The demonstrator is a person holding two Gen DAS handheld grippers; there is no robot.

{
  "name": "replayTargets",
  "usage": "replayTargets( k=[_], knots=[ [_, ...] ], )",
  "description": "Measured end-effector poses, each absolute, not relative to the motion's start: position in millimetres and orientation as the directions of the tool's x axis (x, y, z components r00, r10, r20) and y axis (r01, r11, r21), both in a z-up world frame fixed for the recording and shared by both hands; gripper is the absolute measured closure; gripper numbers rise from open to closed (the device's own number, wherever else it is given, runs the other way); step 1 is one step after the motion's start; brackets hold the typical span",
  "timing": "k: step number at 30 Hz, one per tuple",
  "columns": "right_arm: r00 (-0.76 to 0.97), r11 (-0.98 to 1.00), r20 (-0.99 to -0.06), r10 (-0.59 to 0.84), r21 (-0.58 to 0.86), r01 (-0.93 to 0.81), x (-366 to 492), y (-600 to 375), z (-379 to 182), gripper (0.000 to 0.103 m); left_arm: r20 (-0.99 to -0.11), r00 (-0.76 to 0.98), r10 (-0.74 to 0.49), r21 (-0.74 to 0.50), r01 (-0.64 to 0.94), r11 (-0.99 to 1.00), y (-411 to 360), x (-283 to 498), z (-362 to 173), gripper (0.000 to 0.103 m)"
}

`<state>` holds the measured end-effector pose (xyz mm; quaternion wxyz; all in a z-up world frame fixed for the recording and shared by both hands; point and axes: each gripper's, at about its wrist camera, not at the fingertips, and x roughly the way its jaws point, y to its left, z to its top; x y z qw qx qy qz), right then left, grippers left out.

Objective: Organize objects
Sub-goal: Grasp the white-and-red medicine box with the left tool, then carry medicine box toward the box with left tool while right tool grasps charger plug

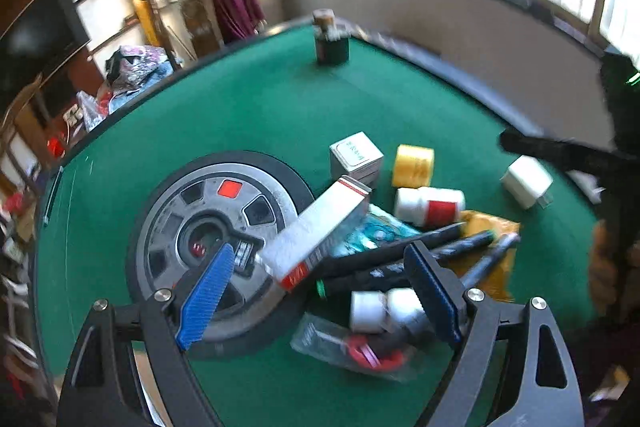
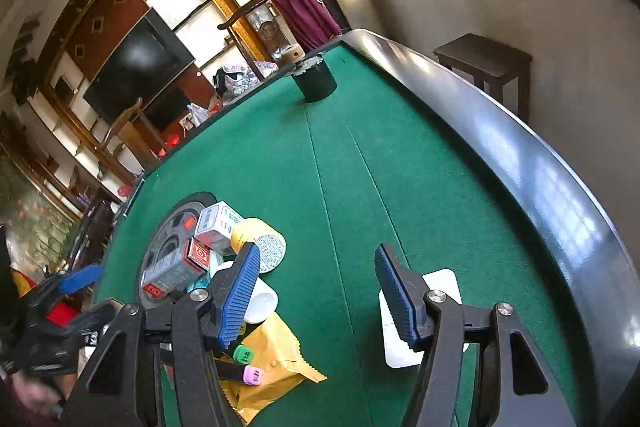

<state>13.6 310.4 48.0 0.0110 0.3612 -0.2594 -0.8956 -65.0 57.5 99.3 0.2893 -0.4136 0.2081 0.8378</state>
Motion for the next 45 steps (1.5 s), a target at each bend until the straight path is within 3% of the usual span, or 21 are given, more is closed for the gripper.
replayTargets(
  k=[3,6,8,10,20,28,36,41,45],
  knots=[
    [-0.729,-0.859,-0.650,-0.214,0.481,-0.177,14,307,46,0.037,-0.836,-0.461,0.297,0.130,-0.693,-0.709,74,-78,83,0.017],
    [-0.721,-0.859,-0.659,-0.214,0.479,-0.182,13,304,44,0.037,-0.858,-0.416,0.301,0.105,-0.717,-0.689,82,-88,67,0.031],
    [-0.717,-0.859,-0.663,-0.216,0.477,-0.183,12,302,43,0.036,-0.881,-0.363,0.304,0.060,-0.722,-0.690,85,-97,54,0.058],
    [-0.712,-0.862,-0.669,-0.214,0.472,-0.184,11,300,42,0.036,-0.895,-0.327,0.303,0.023,-0.713,-0.701,86,-103,46,0.077],
    [-0.725,-0.860,-0.660,-0.197,0.471,-0.195,11,301,41,0.033,-0.813,-0.447,0.373,-0.015,-0.624,-0.781,51,-68,82,0.077],
    [-0.722,-0.864,-0.673,-0.159,0.449,-0.227,9,301,36,0.032,-0.749,-0.560,0.355,-0.005,-0.530,-0.848,-5,-1,129,0.077],
    [-0.752,-0.896,-0.658,-0.027,0.350,-0.274,17,301,42,0.032,-0.615,-0.638,0.464,-0.151,-0.482,-0.863,-57,68,178,0.077],
    [-0.766,-0.925,-0.642,-0.026,0.306,-0.225,30,293,85,0.032,-0.511,-0.671,0.536,-0.227,-0.496,-0.838,-86,96,231,0.077],
    [-0.775,-0.947,-0.628,-0.078,0.288,-0.139,29,300,190,0.032,-0.457,-0.695,0.555,-0.242,-0.504,-0.829,-100,107,279,0.077]
  ],
)
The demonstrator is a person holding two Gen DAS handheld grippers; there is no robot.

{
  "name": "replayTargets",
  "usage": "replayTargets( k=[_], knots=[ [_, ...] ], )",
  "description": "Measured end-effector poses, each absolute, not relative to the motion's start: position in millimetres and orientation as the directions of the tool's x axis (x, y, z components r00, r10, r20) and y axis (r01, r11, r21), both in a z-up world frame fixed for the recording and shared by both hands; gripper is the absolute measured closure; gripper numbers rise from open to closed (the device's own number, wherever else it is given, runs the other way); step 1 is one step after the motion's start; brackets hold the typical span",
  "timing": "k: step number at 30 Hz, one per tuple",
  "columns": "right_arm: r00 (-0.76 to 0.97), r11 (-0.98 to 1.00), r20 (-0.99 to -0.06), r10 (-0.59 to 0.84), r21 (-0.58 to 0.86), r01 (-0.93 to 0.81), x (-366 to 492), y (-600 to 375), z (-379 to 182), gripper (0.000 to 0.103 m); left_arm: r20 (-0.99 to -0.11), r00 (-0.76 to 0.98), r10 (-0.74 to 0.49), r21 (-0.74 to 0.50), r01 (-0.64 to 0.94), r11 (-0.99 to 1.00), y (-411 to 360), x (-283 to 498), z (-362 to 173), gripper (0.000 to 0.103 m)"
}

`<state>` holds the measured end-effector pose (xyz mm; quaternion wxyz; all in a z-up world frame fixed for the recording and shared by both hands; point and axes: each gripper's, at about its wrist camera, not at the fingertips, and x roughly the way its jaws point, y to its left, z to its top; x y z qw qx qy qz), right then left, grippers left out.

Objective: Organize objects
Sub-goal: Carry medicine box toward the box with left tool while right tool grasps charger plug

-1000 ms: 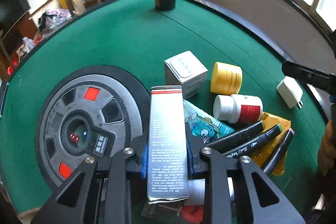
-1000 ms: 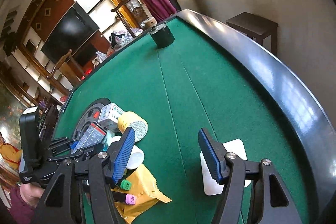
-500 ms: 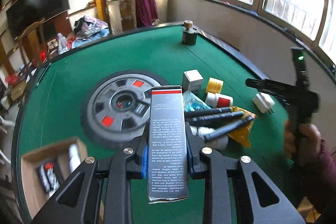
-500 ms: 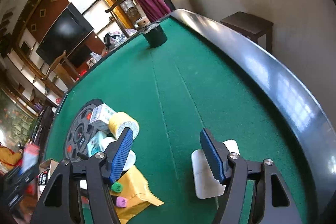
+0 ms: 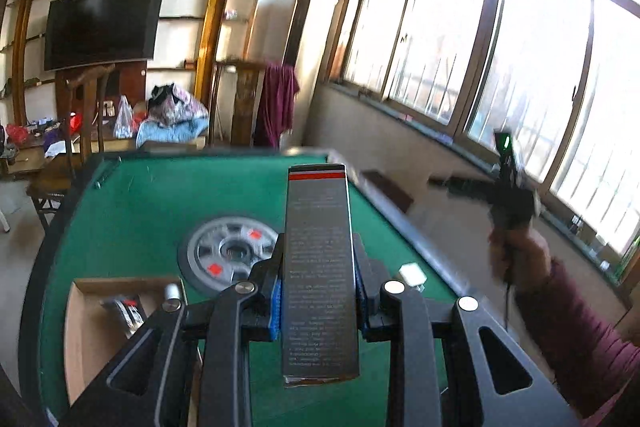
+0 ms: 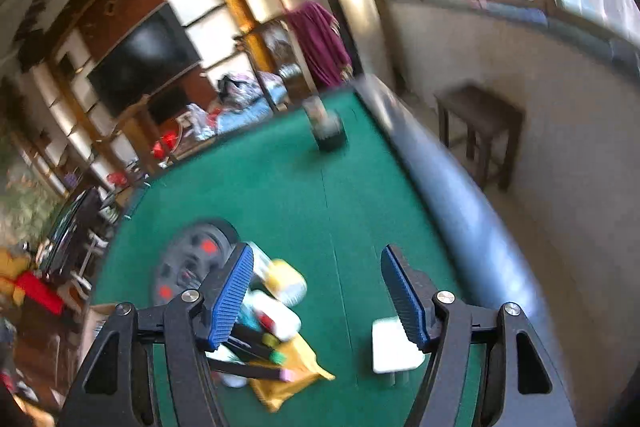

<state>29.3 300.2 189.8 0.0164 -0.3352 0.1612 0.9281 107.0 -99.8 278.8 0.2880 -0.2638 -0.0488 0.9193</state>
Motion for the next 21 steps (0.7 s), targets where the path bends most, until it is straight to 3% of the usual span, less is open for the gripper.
replayTargets(
  k=[6,9,11,14,16,18,21],
  knots=[
    [-0.768,-0.970,-0.594,0.239,-0.174,-0.168,22,275,388,0.030,-0.452,-0.686,0.570,-0.329,-0.466,-0.822,-128,88,333,0.077],
    [-0.773,-0.897,-0.495,0.396,-0.389,-0.210,26,254,454,0.007,-0.436,-0.725,0.533,-0.304,-0.438,-0.846,-134,85,335,0.077],
    [-0.793,-0.892,-0.456,0.405,-0.389,-0.232,31,250,463,0.000,-0.424,-0.721,0.548,-0.323,-0.445,-0.835,-135,84,317,0.077],
    [-0.780,-0.958,-0.567,0.263,-0.249,-0.142,27,256,415,0.001,-0.444,-0.710,0.547,-0.326,-0.440,-0.837,-134,86,286,0.077],
    [-0.712,-0.979,-0.678,0.183,-0.194,-0.066,21,254,333,0.002,-0.449,-0.730,0.516,-0.282,-0.433,-0.857,-130,96,263,0.077],
    [-0.663,-0.984,-0.733,0.155,-0.173,-0.039,22,255,262,0.005,-0.452,-0.754,0.476,-0.225,-0.419,-0.879,-126,107,244,0.077],
    [-0.553,-0.992,-0.823,0.128,-0.100,-0.080,24,276,154,0.018,-0.471,-0.736,0.486,-0.236,-0.425,-0.874,-127,111,215,0.077]
  ],
)
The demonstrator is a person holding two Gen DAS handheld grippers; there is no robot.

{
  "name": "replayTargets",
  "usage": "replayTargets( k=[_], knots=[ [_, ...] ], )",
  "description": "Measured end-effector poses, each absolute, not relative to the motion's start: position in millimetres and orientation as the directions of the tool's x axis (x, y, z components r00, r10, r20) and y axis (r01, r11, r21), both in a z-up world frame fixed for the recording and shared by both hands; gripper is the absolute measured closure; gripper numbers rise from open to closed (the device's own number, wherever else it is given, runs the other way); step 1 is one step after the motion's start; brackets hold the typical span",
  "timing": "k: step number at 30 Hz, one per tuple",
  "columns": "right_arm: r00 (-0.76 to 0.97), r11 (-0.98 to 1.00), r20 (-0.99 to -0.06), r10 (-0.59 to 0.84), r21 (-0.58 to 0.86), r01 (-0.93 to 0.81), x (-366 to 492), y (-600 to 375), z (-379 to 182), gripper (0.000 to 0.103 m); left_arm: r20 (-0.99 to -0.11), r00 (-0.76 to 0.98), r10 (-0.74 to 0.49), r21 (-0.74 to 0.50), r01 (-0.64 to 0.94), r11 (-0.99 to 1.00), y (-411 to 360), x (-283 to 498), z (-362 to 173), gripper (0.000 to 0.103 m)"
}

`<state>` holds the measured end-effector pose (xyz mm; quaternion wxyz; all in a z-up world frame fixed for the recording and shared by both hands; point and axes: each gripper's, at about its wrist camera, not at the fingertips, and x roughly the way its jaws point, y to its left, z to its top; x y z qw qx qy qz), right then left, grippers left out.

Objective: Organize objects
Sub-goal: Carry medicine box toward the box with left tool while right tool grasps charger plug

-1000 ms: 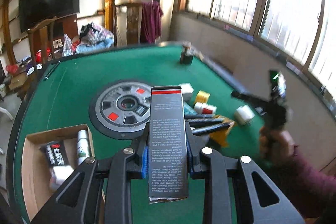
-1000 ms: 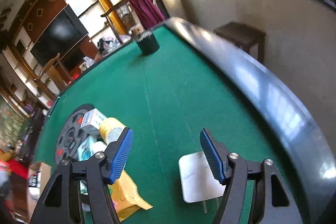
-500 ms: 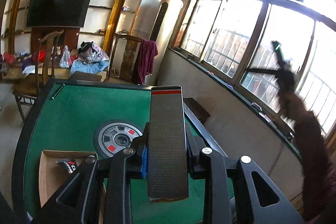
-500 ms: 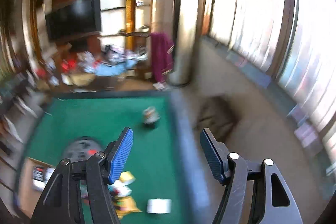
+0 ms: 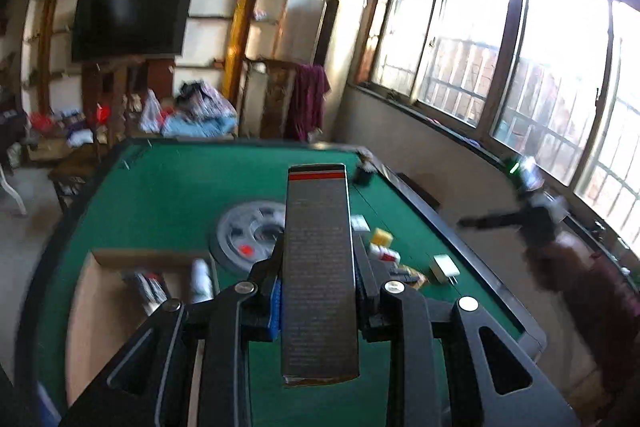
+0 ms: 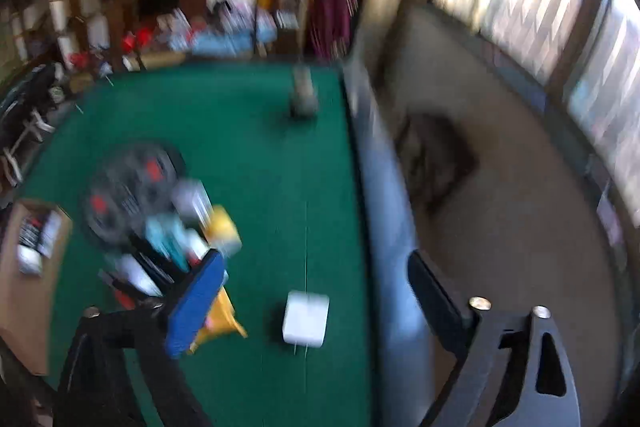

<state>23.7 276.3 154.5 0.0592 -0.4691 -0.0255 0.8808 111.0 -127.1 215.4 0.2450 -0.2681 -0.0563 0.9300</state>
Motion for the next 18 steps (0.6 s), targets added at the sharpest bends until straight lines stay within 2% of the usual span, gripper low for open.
replayTargets(
  k=[1,2,5,10,12,13,14,18],
  knots=[
    [-0.512,-0.993,-0.854,0.092,-0.044,-0.106,23,289,122,0.025,-0.479,-0.728,0.491,-0.250,-0.423,-0.871,-128,109,207,0.077],
    [-0.488,-0.992,-0.870,0.073,-0.011,-0.129,22,297,99,0.027,-0.486,-0.730,0.481,-0.249,-0.412,-0.877,-130,108,200,0.077],
    [-0.457,-0.987,-0.885,0.090,-0.017,-0.162,19,307,58,0.028,-0.509,-0.726,0.463,-0.268,-0.377,-0.886,-137,100,186,0.077],
    [-0.438,-0.990,-0.894,0.095,-0.038,-0.138,9,296,32,0.030,-0.537,-0.725,0.431,-0.292,-0.320,-0.902,-151,99,167,0.077],
    [-0.425,-0.988,-0.898,0.115,-0.059,-0.143,5,293,25,0.042,-0.543,-0.728,0.418,-0.292,-0.303,-0.907,-156,101,164,0.077],
    [-0.425,-0.989,-0.899,0.102,-0.045,-0.144,4,295,23,0.052,-0.547,-0.732,0.406,-0.289,-0.290,-0.912,-159,102,162,0.077],
    [-0.441,-0.989,-0.894,0.081,-0.017,-0.147,6,298,23,0.054,-0.552,-0.733,0.398,-0.292,-0.277,-0.915,-162,103,160,0.077],
    [-0.471,-0.988,-0.882,0.032,0.042,-0.146,16,300,26,0.054,-0.560,-0.732,0.388,-0.313,-0.247,-0.917,-173,103,156,0.077]
  ],
)
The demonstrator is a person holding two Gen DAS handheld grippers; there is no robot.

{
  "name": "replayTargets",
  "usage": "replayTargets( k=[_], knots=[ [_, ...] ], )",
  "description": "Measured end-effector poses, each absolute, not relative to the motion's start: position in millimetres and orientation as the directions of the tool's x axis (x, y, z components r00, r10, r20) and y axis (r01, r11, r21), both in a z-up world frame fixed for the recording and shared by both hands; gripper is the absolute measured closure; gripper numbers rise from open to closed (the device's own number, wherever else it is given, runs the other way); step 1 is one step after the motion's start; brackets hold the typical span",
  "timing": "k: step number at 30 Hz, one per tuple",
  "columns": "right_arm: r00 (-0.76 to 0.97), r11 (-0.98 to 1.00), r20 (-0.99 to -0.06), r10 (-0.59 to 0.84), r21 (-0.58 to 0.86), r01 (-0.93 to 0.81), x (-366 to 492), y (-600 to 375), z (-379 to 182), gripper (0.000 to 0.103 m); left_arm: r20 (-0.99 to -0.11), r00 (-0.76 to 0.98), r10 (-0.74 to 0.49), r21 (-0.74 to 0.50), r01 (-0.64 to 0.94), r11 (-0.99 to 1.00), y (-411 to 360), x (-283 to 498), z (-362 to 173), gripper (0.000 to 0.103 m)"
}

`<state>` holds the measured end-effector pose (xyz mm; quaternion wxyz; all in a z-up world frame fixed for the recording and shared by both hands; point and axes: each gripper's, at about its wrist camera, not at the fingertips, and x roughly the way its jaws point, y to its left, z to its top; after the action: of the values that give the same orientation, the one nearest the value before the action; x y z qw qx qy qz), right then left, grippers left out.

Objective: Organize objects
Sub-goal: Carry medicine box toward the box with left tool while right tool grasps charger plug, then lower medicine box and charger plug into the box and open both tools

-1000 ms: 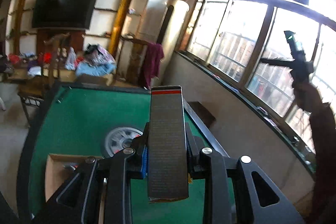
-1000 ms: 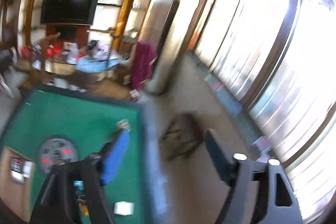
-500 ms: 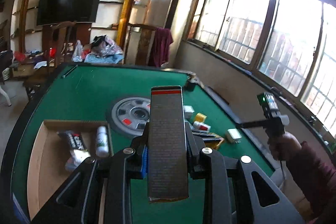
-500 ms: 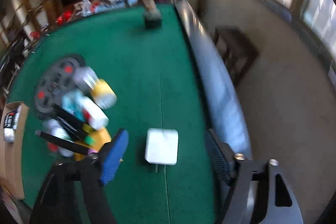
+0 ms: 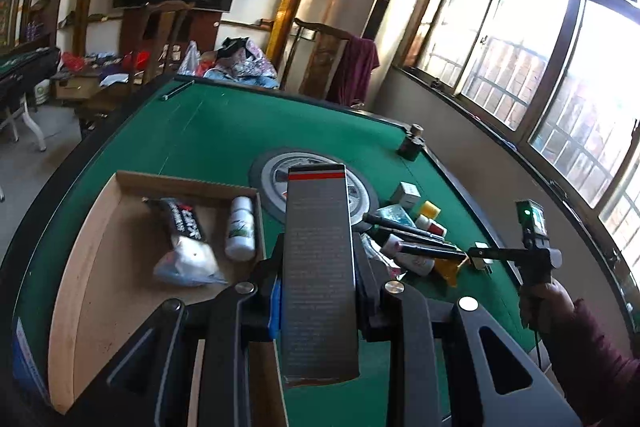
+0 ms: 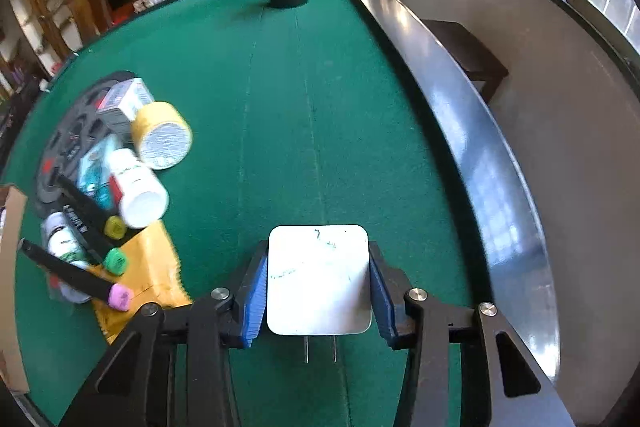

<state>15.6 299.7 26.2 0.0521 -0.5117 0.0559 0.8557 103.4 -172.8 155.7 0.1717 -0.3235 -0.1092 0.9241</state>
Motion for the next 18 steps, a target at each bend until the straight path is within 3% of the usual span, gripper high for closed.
replayTargets(
  k=[7,14,18],
  knots=[
    [-0.556,-0.977,-0.823,-0.116,0.196,-0.087,47,282,72,0.054,-0.540,-0.764,0.353,-0.309,-0.209,-0.928,-198,109,159,0.077],
    [-0.655,-0.951,-0.693,-0.301,0.273,0.148,69,200,152,0.054,-0.539,-0.793,0.283,-0.316,-0.122,-0.941,-240,115,156,0.077],
    [-0.620,-0.896,-0.646,-0.445,0.319,0.310,66,132,180,0.054,-0.557,-0.795,0.242,-0.296,-0.082,-0.952,-261,109,153,0.077]
  ],
)
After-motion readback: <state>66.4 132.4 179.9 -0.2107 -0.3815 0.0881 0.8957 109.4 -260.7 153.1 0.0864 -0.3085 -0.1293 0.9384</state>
